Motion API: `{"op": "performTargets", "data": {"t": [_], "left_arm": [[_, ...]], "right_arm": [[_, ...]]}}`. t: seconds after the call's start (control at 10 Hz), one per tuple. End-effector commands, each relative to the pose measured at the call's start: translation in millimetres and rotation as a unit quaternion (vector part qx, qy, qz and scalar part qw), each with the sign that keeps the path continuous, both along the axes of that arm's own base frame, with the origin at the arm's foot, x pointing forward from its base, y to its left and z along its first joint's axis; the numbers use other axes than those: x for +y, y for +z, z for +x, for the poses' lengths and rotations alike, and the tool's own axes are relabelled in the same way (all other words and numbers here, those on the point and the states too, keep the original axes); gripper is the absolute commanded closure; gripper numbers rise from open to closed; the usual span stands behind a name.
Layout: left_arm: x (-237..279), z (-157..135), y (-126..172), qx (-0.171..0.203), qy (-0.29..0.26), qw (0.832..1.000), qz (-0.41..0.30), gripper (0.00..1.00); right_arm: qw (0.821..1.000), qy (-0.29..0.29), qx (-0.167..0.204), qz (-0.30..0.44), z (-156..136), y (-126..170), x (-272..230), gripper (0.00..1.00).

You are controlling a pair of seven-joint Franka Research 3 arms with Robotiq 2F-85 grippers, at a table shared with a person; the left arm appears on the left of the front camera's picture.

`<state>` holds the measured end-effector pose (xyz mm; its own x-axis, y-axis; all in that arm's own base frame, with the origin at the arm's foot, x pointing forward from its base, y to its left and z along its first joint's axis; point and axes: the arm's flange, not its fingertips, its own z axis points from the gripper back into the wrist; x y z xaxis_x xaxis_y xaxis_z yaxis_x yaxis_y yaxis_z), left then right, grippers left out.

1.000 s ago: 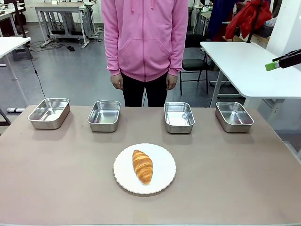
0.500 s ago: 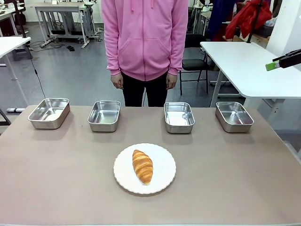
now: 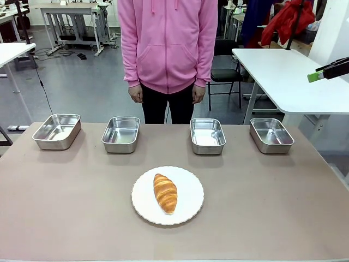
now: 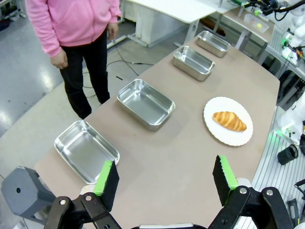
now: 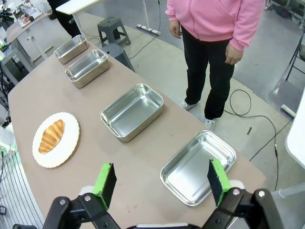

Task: Place the bread in the container.
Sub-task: Place the Butter Roll into the Airtight Container indicated by the human.

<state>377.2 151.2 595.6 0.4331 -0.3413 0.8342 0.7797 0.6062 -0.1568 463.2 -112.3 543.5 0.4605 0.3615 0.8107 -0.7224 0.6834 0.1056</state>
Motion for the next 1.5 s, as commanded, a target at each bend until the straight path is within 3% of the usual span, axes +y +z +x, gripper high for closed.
{"op": "performTargets", "data": {"t": [0.0, 1.4], "left_arm": [[-0.9, 0.0, 1.3, -0.003, -0.001, 1.0, 0.0, 0.0], [-0.9, 0.0, 1.3, -0.003, -0.001, 1.0, 0.0, 0.0]], "right_arm": [[1.0, 0.001, -0.001, 0.001, -0.1, -0.1, 1.3, 0.0], [1.0, 0.001, -0.001, 0.001, -0.1, -0.1, 1.3, 0.0]]}}
